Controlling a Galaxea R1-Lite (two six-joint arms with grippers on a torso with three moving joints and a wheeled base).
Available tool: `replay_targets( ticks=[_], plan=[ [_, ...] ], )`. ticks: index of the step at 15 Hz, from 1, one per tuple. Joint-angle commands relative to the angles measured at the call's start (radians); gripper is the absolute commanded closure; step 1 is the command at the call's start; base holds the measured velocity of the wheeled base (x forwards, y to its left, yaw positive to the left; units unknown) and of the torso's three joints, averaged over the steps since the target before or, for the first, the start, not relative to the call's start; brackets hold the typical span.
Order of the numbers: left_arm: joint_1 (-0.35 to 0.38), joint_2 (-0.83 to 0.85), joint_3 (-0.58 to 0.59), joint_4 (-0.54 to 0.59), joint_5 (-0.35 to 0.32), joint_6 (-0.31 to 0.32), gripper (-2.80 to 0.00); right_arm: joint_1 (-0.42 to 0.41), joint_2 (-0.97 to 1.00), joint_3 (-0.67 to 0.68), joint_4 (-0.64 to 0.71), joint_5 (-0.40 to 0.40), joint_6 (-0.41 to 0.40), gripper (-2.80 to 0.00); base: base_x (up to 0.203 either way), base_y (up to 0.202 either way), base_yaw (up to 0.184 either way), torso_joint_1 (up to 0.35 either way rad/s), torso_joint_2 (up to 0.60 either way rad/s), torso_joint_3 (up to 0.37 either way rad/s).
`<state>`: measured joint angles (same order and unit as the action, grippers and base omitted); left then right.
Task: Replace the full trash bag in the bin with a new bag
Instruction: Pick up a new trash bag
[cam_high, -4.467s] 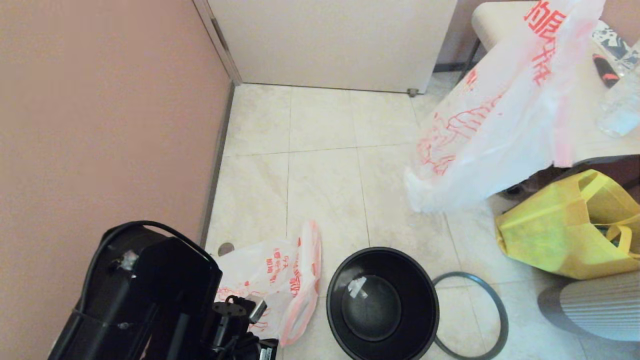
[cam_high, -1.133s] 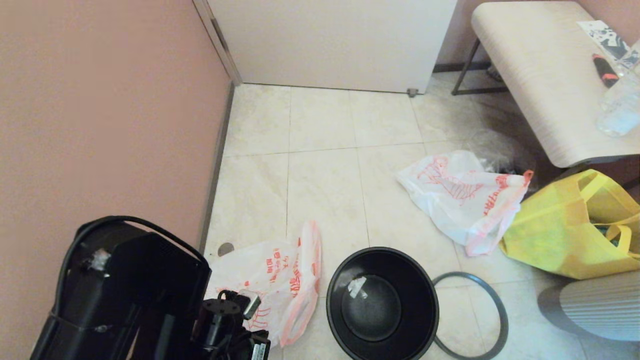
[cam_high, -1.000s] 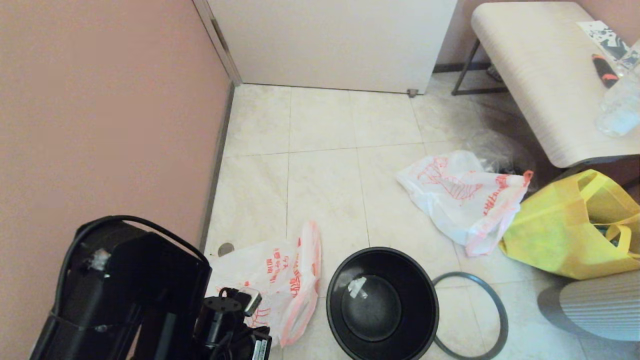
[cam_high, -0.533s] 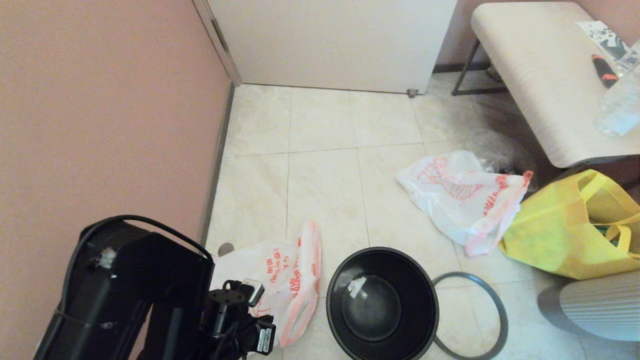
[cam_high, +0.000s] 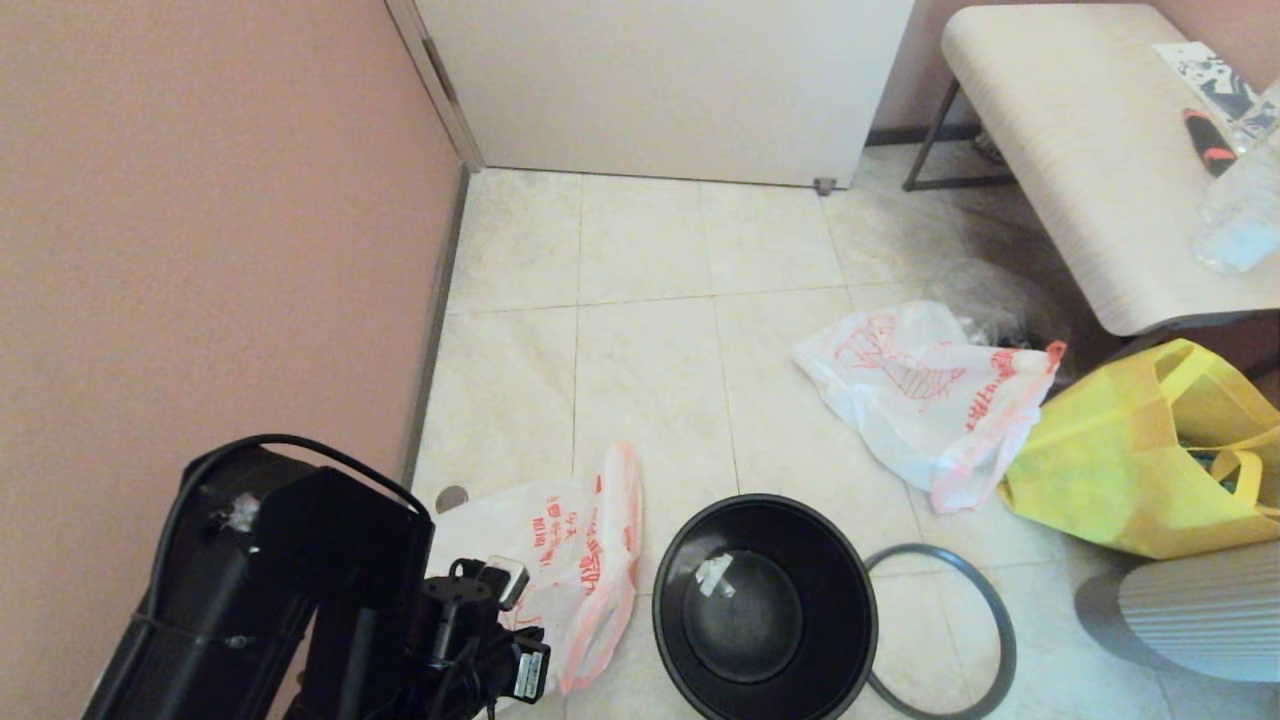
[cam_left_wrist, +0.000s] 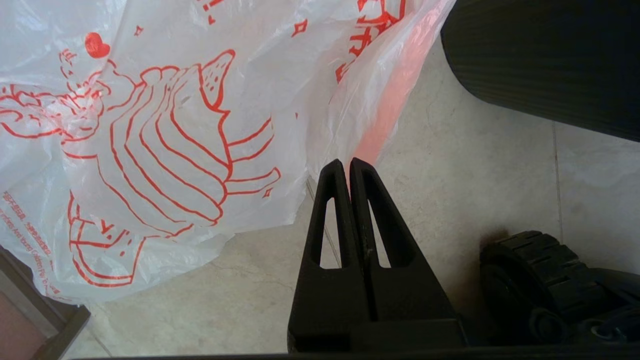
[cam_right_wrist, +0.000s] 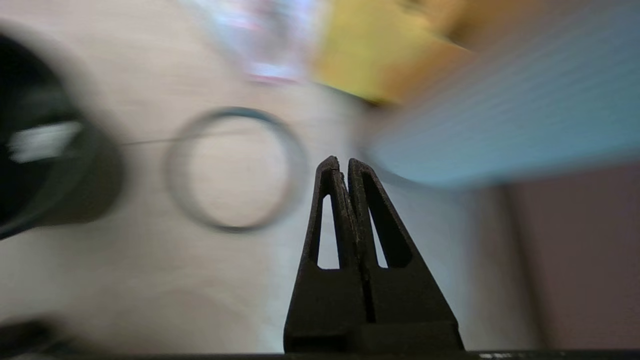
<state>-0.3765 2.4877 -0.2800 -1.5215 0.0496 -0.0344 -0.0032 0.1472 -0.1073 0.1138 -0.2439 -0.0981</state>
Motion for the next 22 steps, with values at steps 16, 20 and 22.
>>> replay_targets(
  ticks=[16,20,22],
  plan=[
    [-0.031,0.041,-0.229,0.15,0.024,0.158,0.0,-0.003,-0.147,0.072,-0.014,0.248,0.089,0.0,0.0,0.0,0.0,0.0,0.0,0.0],
    [-0.071,0.021,-0.405,0.346,0.043,0.16,0.0,-0.003,-0.147,0.072,-0.014,0.248,0.089,0.0,0.0,0.0,0.0,0.0,0.0,0.0],
    [-0.106,0.014,-0.431,0.391,0.055,0.168,-2.8,-0.003,-0.147,0.072,-0.014,0.248,0.089,0.0,0.0,0.0,0.0,0.0,0.0,0.0]
  ],
)
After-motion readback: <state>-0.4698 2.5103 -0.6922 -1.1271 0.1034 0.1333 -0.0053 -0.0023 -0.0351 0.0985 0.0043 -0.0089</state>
